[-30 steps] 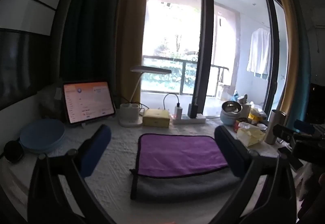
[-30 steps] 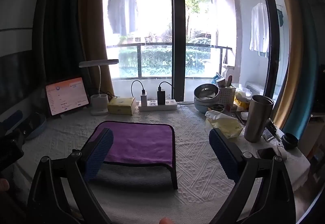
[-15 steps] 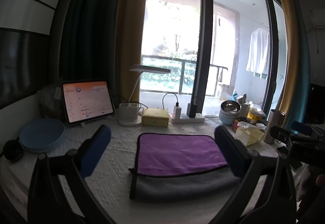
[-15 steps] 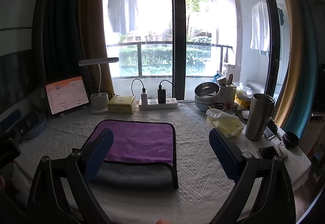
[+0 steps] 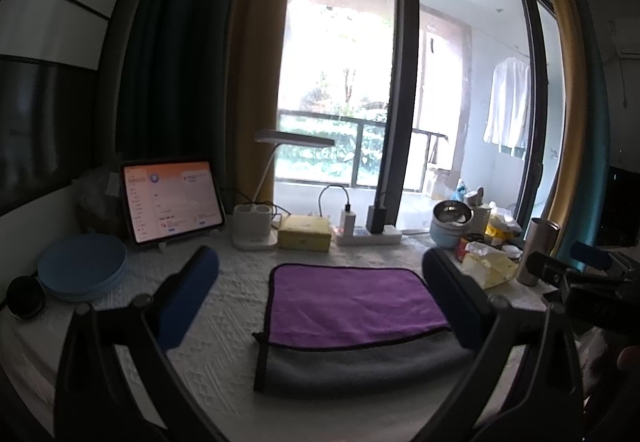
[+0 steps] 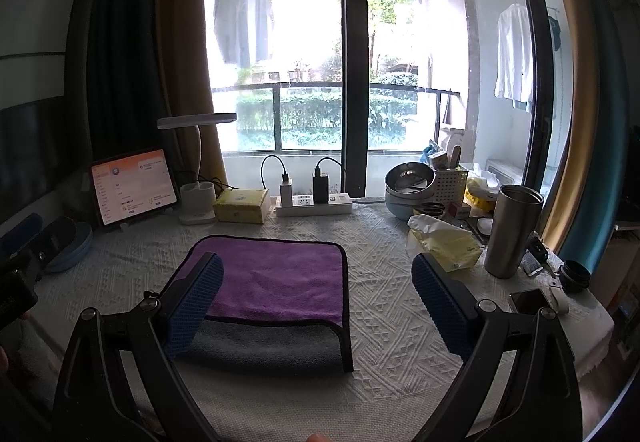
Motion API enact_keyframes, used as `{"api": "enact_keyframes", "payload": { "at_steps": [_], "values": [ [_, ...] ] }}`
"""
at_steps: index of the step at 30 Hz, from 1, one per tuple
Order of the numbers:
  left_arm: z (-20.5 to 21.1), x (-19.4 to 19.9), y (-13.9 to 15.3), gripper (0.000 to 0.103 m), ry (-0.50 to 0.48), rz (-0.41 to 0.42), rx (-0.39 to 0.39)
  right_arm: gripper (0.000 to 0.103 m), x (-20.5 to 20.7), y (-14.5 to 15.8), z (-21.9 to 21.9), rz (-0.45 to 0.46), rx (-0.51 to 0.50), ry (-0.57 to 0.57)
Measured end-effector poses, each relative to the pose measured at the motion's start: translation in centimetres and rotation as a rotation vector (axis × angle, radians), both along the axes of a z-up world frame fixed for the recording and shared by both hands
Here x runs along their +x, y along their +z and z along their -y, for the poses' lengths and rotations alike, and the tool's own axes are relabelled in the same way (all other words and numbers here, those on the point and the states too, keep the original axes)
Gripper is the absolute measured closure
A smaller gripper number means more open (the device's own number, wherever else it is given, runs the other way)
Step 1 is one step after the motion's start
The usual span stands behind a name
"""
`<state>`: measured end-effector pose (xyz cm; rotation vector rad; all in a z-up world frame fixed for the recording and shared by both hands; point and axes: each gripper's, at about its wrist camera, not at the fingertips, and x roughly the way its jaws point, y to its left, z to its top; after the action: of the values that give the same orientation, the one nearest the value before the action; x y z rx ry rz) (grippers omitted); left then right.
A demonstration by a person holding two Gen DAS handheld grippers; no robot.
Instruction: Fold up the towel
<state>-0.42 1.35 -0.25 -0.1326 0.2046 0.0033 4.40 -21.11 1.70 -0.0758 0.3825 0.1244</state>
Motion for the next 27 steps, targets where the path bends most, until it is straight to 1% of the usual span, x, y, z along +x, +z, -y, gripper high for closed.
{"api": "enact_keyframes", "payload": {
  "at_steps": [27],
  "values": [
    [-0.19, -0.22, -0.30, 0.000, 0.014, 0.002, -0.008, 0.005, 0.09, 0.05, -0.38, -0.006, 0.001, 0.006]
  ]
}}
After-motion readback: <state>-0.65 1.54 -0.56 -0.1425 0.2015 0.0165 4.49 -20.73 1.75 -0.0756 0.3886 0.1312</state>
